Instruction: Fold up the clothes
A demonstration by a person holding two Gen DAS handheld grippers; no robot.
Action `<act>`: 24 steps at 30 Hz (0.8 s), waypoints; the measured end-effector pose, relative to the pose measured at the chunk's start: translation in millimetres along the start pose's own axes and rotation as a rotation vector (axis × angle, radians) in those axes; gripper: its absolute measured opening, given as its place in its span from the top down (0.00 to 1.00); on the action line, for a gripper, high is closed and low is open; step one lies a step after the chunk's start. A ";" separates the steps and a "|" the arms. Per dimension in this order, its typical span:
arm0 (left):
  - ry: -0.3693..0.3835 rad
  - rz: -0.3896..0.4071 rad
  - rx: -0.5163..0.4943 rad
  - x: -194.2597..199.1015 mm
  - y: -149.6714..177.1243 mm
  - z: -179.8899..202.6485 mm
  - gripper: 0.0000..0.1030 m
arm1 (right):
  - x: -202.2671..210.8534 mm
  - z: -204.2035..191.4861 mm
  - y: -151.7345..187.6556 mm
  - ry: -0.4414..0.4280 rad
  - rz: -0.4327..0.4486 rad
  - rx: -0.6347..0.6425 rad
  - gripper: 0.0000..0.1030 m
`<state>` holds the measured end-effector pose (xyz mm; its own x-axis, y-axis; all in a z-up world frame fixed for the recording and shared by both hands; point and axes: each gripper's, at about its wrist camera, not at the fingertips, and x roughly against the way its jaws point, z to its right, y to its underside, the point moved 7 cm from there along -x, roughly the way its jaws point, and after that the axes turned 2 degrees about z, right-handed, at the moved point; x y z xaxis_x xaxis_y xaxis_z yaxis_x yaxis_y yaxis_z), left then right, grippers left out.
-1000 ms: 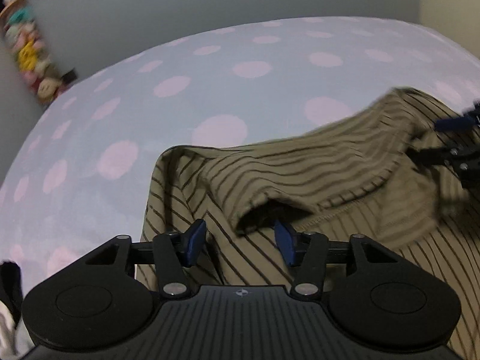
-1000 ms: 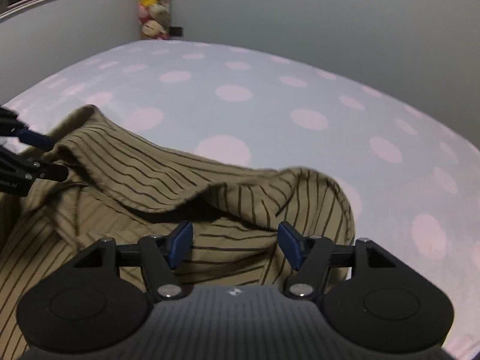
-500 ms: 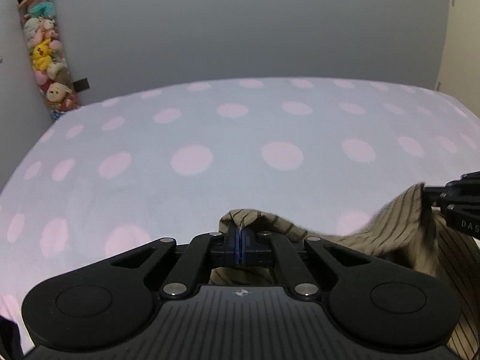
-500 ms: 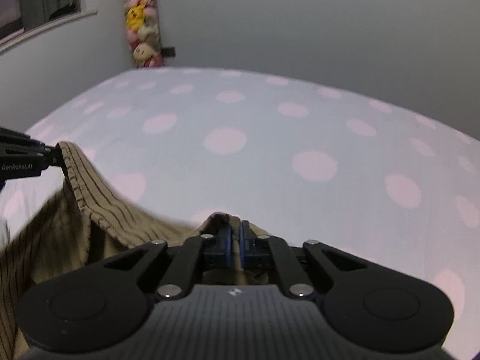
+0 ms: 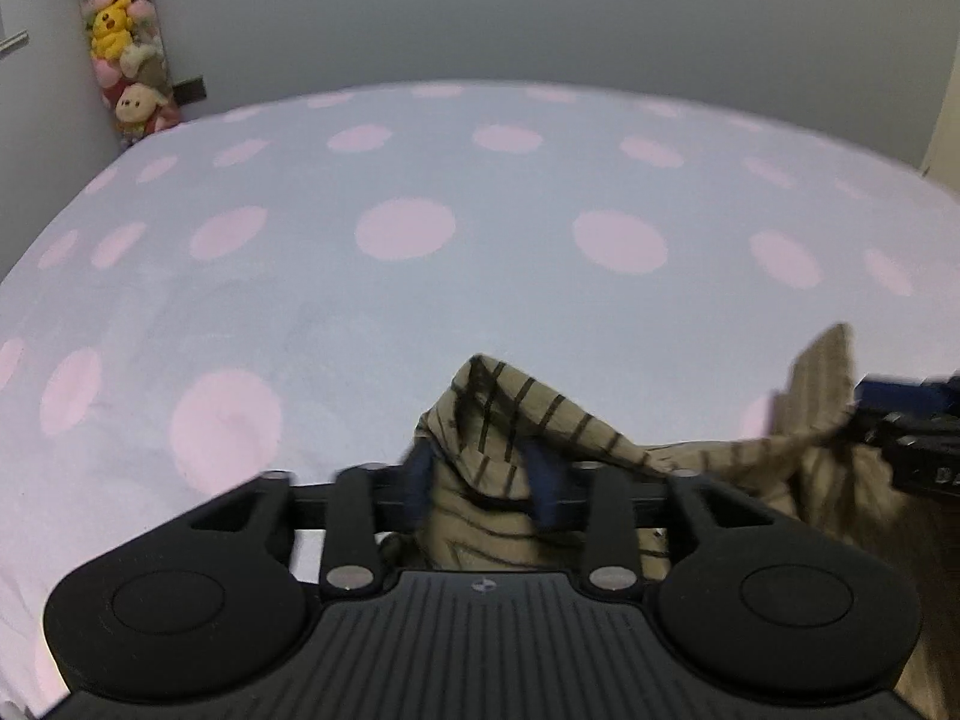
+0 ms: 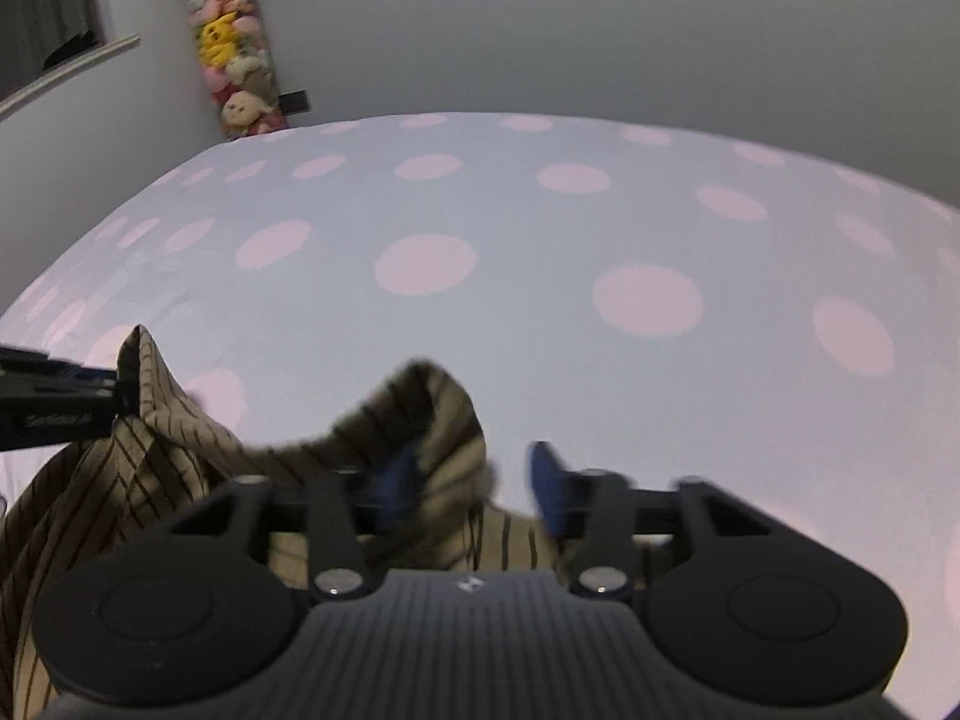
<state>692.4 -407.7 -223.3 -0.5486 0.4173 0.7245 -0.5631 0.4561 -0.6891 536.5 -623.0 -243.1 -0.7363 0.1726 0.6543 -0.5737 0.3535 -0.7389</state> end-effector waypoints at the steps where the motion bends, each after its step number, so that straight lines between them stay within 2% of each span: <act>1: 0.005 0.025 0.007 10.8 0.3 -2.6 0.44 | 6.6 3.5 3.2 -0.007 0.009 -0.027 0.47; 3: 0.029 0.051 0.003 37.0 5.1 -10.1 0.43 | 23.5 12.0 10.8 -0.012 0.032 -0.076 0.40; 7: 0.077 0.068 0.012 85.5 19.0 -24.7 0.43 | 66.2 28.8 32.8 -0.011 0.066 -0.132 0.39; 11: 0.088 0.072 0.086 130.1 47.3 -49.8 0.43 | 112.6 34.9 64.5 0.004 0.082 -0.159 0.39; 18: -0.001 -0.005 0.153 162.3 122.5 -90.5 0.43 | 178.8 24.0 126.8 0.017 0.088 -0.196 0.39; 24: -0.058 0.010 0.276 191.5 183.6 -106.7 0.43 | 229.4 0.7 185.9 0.034 0.114 -0.256 0.39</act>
<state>549.9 -160.3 -209.4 -0.5853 0.3711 0.7209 -0.6999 0.2176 -0.6803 260.7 -518.3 -230.4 -0.7758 0.2535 0.5778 -0.3756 0.5503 -0.7457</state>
